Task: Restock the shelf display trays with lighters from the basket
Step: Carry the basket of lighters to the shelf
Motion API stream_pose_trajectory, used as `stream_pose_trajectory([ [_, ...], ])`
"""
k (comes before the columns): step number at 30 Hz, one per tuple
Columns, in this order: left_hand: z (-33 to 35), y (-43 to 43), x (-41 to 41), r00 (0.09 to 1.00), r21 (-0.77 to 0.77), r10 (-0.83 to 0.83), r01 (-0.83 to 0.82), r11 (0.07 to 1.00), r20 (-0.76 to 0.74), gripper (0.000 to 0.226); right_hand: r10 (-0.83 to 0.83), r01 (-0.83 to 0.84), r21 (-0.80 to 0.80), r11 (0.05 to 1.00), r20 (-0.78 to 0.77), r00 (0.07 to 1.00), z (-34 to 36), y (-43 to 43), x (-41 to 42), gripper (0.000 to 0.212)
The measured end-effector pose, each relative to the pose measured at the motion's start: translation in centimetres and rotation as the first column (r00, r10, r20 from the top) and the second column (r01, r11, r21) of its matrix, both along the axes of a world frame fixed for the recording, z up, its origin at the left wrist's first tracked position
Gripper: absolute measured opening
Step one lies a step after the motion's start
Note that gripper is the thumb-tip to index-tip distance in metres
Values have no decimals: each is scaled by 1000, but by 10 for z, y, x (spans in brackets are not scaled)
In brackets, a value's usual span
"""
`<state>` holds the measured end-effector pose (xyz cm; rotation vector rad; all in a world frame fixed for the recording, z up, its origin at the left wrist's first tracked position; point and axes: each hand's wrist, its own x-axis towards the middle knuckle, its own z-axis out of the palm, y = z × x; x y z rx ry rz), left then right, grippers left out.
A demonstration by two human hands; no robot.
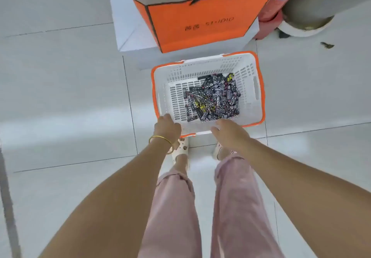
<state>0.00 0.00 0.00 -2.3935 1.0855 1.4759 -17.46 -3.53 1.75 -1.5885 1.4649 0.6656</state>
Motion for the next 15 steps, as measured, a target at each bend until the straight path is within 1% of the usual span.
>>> stream_pose_trajectory([
  [3,-80,-29,5,981,8,150,-152,988,121,42,74,-74,-48,996,-22,997,-77,-44,-5,20],
  [4,-107,-37,9,971,13,187,-191,982,149,45,104,-106,-39,994,-52,993,-99,-58,-5,20],
  [7,-180,-54,17,926,17,271,-285,958,265,63,167,-170,-55,984,-46,985,-165,-83,-10,20],
  [9,-206,-55,26,898,40,326,-353,935,296,70,186,-187,-65,980,-26,982,-189,-86,-15,19],
  [10,-221,-55,31,886,43,362,-390,920,290,69,192,-193,-69,979,-16,981,-206,-87,-18,21],
  [12,-238,-56,35,853,-3,433,-451,892,291,58,218,-219,-83,972,-24,976,-230,-86,-23,24],
  [13,-240,-54,34,832,-46,460,-470,881,311,51,227,-229,-83,970,-34,973,-237,-85,-27,26],
  [15,-238,-49,27,773,-146,481,-465,873,413,43,196,-200,-99,975,-45,980,-248,-83,-32,26],
])
